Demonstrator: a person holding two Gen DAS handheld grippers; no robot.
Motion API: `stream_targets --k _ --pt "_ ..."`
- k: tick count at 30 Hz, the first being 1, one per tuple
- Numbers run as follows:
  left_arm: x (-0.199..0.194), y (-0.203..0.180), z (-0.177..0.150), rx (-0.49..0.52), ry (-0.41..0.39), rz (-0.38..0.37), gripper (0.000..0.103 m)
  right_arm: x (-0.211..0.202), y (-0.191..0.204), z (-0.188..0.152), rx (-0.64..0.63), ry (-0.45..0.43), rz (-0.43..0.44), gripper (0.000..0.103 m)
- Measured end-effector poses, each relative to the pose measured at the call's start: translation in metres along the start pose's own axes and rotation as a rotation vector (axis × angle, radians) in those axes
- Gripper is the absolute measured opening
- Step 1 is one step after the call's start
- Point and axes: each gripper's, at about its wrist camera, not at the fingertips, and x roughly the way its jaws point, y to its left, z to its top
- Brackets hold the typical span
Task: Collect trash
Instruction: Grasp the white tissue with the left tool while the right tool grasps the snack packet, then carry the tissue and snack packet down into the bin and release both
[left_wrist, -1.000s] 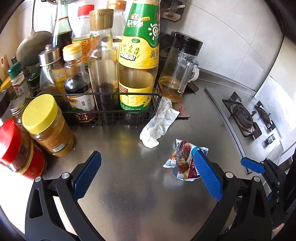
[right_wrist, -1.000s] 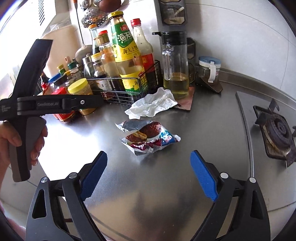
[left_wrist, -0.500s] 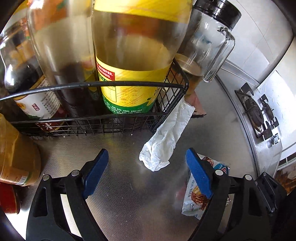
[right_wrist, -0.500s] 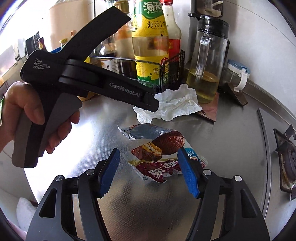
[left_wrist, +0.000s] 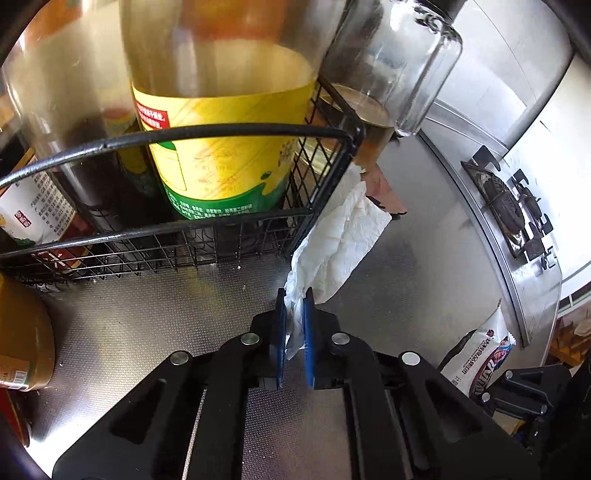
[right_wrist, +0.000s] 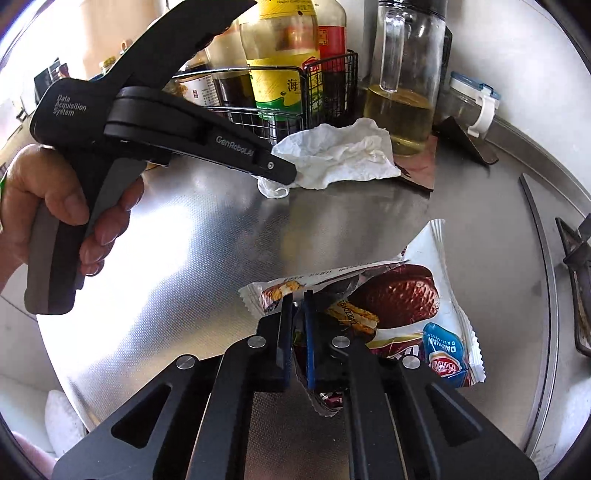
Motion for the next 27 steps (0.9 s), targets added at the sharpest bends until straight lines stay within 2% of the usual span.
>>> stream_targets --k 5,14,20,27 --pt "-0.017 -0.011 -0.015 0.021 -0.027 0.0 0.004 -0.024 -0.013 -0.01 0.077 -0.039 0.035 0.005" --pt "-0.073 -0.05 -0.057 0.032 -0.087 0.003 0.004 -0.077 -0.026 -0.042 0.149 -0.095 0.108 0.004" --pt "-0.109 -0.087 -0.105 0.028 -0.097 0.004 0.004 -0.123 -0.03 -0.076 0.201 -0.12 0.16 0.004" --pt "-0.148 -0.127 -0.172 0.031 -0.097 -0.009 0.004 -0.169 -0.015 -0.133 0.213 -0.101 0.224 0.004"
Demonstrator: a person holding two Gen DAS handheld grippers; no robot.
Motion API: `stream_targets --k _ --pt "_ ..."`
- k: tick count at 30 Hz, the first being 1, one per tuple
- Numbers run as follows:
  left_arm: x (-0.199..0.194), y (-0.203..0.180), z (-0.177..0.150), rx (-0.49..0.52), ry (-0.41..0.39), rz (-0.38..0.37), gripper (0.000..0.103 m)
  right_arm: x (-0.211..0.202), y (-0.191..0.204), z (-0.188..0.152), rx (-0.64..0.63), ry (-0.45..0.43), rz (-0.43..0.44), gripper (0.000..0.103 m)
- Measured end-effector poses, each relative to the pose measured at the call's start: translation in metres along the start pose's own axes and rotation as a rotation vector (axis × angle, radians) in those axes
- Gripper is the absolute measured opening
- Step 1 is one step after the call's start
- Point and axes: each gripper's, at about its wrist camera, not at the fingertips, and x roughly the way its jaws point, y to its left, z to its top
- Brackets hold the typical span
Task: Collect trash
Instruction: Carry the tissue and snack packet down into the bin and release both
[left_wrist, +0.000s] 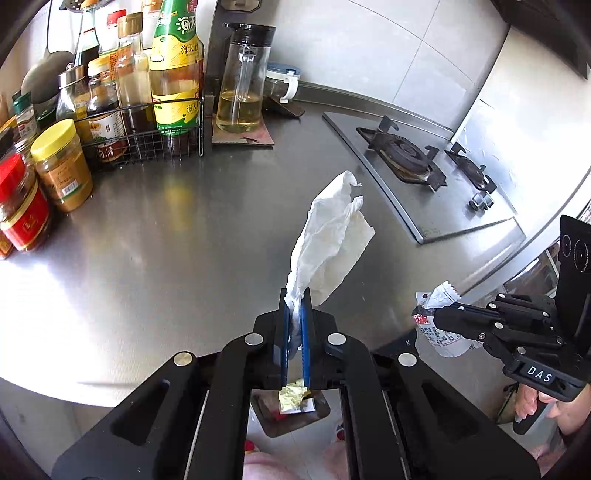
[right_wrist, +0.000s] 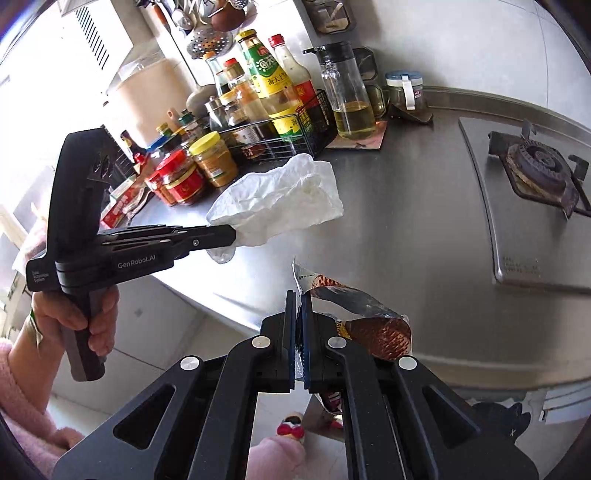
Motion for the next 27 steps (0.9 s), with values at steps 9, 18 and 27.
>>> stream_targets --k 9,18,27 --pt "-0.02 -0.019 -0.087 -0.06 0.055 0.01 0.004 0.001 -0.005 -0.075 0.03 0.125 0.044 0.004" --pt "0.053 -0.017 -0.173 -0.142 0.284 -0.01 0.004 0.077 -0.032 -0.146 0.063 0.327 0.025 0.004" --pt "0.15 0.013 -0.212 -0.225 0.397 0.001 0.004 0.165 -0.06 -0.187 0.076 0.419 0.0 0.004"
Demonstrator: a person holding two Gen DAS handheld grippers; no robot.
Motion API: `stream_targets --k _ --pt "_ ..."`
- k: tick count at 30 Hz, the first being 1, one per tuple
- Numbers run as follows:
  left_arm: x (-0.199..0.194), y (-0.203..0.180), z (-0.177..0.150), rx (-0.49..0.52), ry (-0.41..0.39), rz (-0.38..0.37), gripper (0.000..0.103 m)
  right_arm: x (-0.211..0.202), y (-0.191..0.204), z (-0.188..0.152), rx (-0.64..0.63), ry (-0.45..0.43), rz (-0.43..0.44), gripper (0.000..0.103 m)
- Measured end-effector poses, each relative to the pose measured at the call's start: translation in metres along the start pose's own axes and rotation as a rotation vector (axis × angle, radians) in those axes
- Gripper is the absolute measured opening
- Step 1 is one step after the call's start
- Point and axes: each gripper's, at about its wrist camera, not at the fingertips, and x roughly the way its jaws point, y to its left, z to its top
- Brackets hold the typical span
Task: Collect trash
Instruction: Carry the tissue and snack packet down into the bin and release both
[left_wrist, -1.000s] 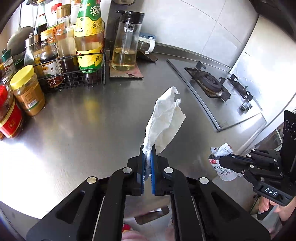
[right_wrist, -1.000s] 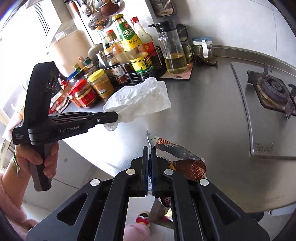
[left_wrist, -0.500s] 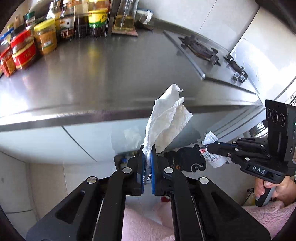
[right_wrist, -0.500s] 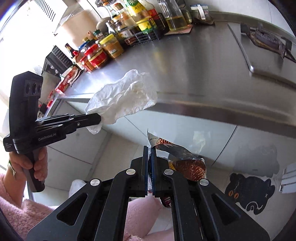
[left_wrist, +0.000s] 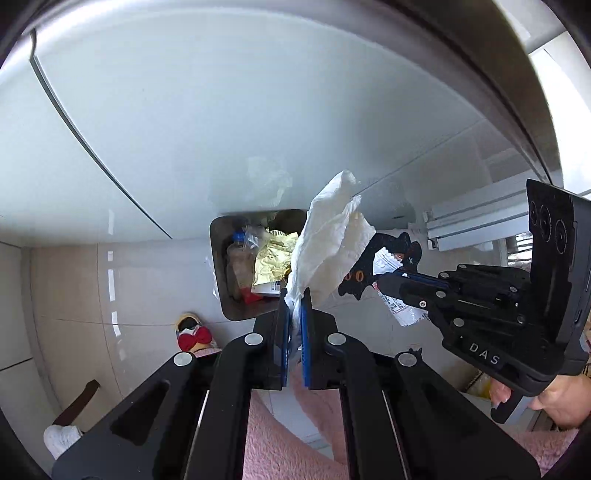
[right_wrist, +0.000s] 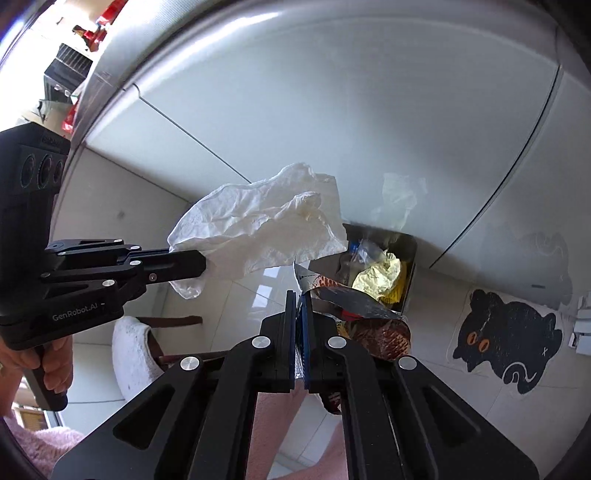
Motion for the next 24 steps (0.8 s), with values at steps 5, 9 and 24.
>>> stream_targets --k 5,9,24 --pt "0.046 0.023 0.011 -0.068 0.038 -0.011 0.004 0.051 -0.017 -0.002 0.011 0.037 -0.011 0.004" --pt "0.077 0.038 0.016 -0.119 0.071 -0.028 0.004 0.082 -0.024 -0.005 0.001 0.058 -0.017 0.004" --pt "0.094 0.042 0.03 -0.131 0.069 -0.026 0.013 0.103 -0.017 0.002 -0.034 0.045 -0.06 0.01"
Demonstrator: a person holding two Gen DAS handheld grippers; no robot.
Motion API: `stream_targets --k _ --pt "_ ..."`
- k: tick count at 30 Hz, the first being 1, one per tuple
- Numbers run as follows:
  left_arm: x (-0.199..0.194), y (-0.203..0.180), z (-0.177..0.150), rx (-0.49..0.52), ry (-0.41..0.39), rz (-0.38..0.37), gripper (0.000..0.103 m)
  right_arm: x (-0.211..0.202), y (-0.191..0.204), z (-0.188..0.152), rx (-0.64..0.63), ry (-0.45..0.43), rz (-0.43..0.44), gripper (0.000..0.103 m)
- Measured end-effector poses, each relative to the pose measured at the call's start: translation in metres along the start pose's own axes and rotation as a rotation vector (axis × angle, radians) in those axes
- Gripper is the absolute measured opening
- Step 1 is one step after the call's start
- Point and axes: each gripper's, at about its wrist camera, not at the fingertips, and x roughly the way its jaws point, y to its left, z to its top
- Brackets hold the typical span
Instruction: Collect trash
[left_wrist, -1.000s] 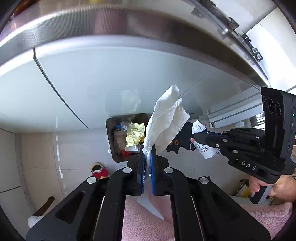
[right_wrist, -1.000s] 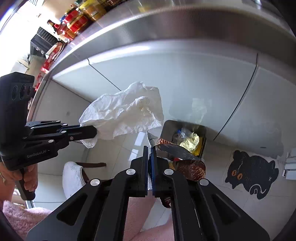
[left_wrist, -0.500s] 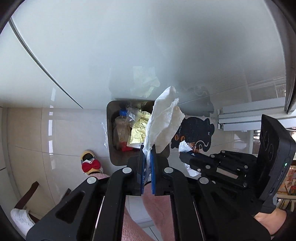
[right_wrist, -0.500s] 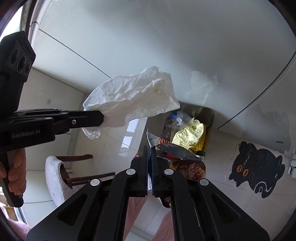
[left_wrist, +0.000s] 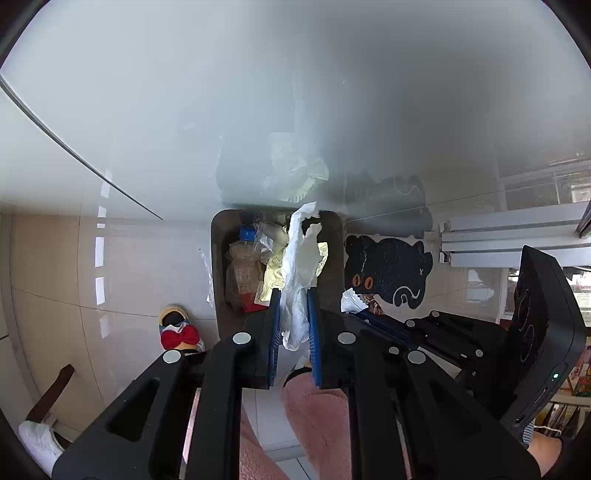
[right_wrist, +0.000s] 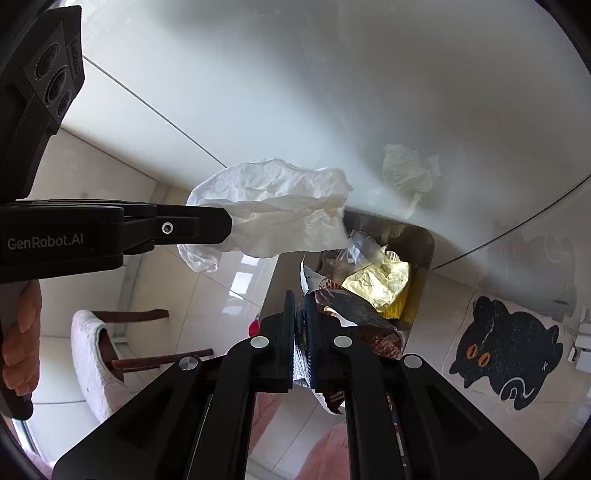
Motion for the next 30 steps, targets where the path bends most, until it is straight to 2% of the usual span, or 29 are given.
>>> stream_targets --k 1,2,3,4,8,11,12,14,16,17,22,30 --pt "-0.001 0.0 0.0 -0.003 -0.004 -0.001 0.016 0.0 -0.001 0.001 0.001 -0.002 -0.002 0.011" --pt "-0.002 0.001 0.0 -0.005 -0.007 -0.004 0.017 -0.002 -0.001 0.001 0.002 -0.005 0.0 0.021" --pt "-0.004 0.0 0.001 -0.007 -0.009 -0.008 0.018 -0.004 0.0 0.002 0.002 -0.013 0.002 0.041" --pt "-0.006 0.001 0.001 -0.008 -0.014 -0.012 0.019 -0.007 0.001 0.002 0.002 -0.023 0.004 0.051" --pt "-0.014 0.002 0.003 -0.014 -0.032 -0.027 0.029 -0.014 0.002 0.006 -0.005 -0.036 -0.021 0.055" --pt "-0.021 0.001 0.002 -0.015 -0.042 -0.032 0.04 -0.021 0.001 0.006 -0.003 -0.042 -0.037 0.07" --pt "-0.023 0.001 0.001 -0.016 -0.046 -0.03 0.046 -0.025 0.0 0.006 -0.004 -0.042 -0.045 0.078" --pt "-0.03 0.002 0.0 -0.022 -0.057 -0.029 0.058 -0.034 -0.001 0.004 -0.008 -0.044 -0.067 0.088" --pt "-0.04 0.002 -0.003 -0.032 -0.077 -0.019 0.076 -0.045 -0.001 0.001 -0.007 -0.043 -0.089 0.096" --pt "-0.048 0.001 -0.005 -0.038 -0.089 -0.017 0.078 -0.053 0.0 0.0 -0.004 -0.044 -0.098 0.1" --pt "-0.089 -0.012 -0.017 -0.01 -0.12 -0.015 0.094 -0.105 0.007 0.001 0.013 -0.068 -0.133 0.1" --pt "-0.186 -0.053 -0.03 0.103 -0.227 0.047 0.095 -0.207 0.032 0.007 -0.001 -0.111 -0.2 0.1"
